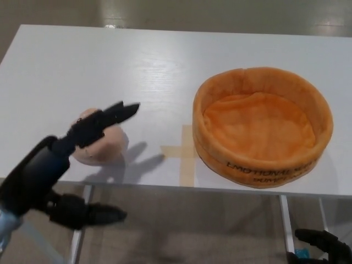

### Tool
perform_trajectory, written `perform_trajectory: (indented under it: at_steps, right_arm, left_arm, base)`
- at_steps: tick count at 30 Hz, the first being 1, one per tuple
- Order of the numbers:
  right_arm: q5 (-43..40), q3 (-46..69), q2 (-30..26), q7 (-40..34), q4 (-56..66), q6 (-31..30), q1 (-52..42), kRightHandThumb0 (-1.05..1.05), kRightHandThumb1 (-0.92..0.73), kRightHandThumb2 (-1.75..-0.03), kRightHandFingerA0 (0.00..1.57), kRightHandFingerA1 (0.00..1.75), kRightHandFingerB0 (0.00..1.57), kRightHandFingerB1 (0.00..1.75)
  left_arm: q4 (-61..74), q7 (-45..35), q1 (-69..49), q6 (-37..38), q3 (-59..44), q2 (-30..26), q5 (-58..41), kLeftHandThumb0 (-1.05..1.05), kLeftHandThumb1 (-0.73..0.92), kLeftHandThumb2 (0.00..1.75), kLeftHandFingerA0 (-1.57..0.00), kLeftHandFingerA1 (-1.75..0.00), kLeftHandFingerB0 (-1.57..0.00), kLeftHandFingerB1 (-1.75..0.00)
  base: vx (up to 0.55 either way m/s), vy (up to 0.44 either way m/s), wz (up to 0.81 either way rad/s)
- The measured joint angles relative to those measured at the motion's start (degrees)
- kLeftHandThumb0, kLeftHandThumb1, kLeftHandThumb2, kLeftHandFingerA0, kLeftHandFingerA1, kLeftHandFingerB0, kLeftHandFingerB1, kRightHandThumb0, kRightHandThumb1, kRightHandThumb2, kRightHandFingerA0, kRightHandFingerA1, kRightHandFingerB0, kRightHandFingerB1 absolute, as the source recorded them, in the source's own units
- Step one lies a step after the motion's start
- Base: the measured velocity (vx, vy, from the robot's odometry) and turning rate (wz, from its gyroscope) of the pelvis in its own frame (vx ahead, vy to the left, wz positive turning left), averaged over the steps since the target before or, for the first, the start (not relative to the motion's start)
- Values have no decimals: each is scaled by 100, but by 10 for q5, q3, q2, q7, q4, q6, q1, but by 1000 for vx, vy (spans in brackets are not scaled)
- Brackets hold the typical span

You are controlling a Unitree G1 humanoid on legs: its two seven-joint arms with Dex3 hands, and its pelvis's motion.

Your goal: Use the left hand to pick up the pink round toy on the left and place it inside the orange plate on the desk.

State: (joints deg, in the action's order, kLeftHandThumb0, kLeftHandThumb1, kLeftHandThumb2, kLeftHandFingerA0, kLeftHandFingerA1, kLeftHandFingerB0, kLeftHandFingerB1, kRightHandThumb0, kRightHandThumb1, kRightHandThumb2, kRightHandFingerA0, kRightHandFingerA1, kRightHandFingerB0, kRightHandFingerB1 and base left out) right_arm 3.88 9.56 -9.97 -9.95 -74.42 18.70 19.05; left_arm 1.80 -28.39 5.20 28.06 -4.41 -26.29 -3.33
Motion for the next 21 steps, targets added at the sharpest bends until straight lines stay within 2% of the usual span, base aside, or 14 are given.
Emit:
perform_trajectory:
  at_steps: [1,2,5,6,7,8,9,10,11,14,16,17,18,21]
  right_arm:
    - [0,0,0,0,0,0,0,-19,-35,-85,53,98,50,72]
    - [0,0,0,0,0,0,0,-21,-33,-90,55,87,49,72]
    - [0,-1,0,0,0,0,0,-20,-33,-89,55,88,49,72]
    - [0,-1,0,0,0,0,0,-17,-35,-85,52,96,50,73]
    - [0,-1,0,0,0,0,0,-17,-35,-85,52,96,50,73]
    - [0,-1,0,0,0,0,0,-20,-33,-89,58,89,50,72]
    - [0,-1,0,0,0,0,0,-17,-34,-84,51,96,51,72]
    - [0,-1,0,0,0,0,0,-17,-34,-84,51,96,51,72]
    - [0,-1,0,0,0,0,0,-20,-32,-91,57,87,49,71]
    - [0,-1,0,0,0,0,0,-22,-31,-90,57,86,50,72]
    - [0,-2,0,0,0,0,0,-17,-35,-83,51,94,51,71]
    - [0,-1,0,0,0,0,0,-19,-35,-81,51,94,51,71]
    - [0,-1,0,0,0,0,0,-21,-34,-87,57,88,49,70]
    - [0,-2,0,0,0,0,0,-22,-31,-90,56,86,50,72]
  left_arm:
    - [-18,8,15,1,0,0,12,-11,40,66,0,-2,-5,-30]
    - [-34,15,28,1,1,0,24,-14,40,65,0,0,-4,-27]
    - [-67,33,53,4,4,0,51,-13,38,65,0,0,-5,-28]
    - [-81,40,63,5,6,0,61,-14,38,65,0,0,-5,-27]
    - [-95,47,72,5,8,-1,70,-14,38,65,0,0,-5,-27]
    - [-108,54,81,5,11,-1,79,-15,35,62,0,0,-3,-26]
    - [-113,56,84,5,12,-1,83,-17,40,53,0,-4,-8,-26]
    - [-124,63,92,5,15,-2,92,-17,40,53,0,-4,-8,-26]
    - [-142,74,105,6,19,-2,104,-17,40,53,0,-5,-8,-26]
    - [-185,102,133,6,33,-5,136,-20,40,54,0,-3,-7,-26]
    - [-205,117,145,6,40,-7,153,-21,40,54,0,-3,-7,-26]
    - [-221,128,154,6,45,-9,165,-24,35,64,0,-4,-5,-30]
    - [-232,137,160,6,50,-11,174,-25,35,64,0,-7,-7,-31]
    - [-278,164,184,7,65,-14,201,-28,36,65,0,-8,-10,-32]
  base:
    - [0,0,0]
    - [0,0,0]
    - [0,0,0]
    - [0,0,0]
    - [0,0,0]
    - [0,0,0]
    - [0,0,0]
    - [0,0,0]
    - [0,0,0]
    - [0,0,0]
    - [0,0,0]
    - [0,0,0]
    - [0,0,0]
    - [0,0,0]
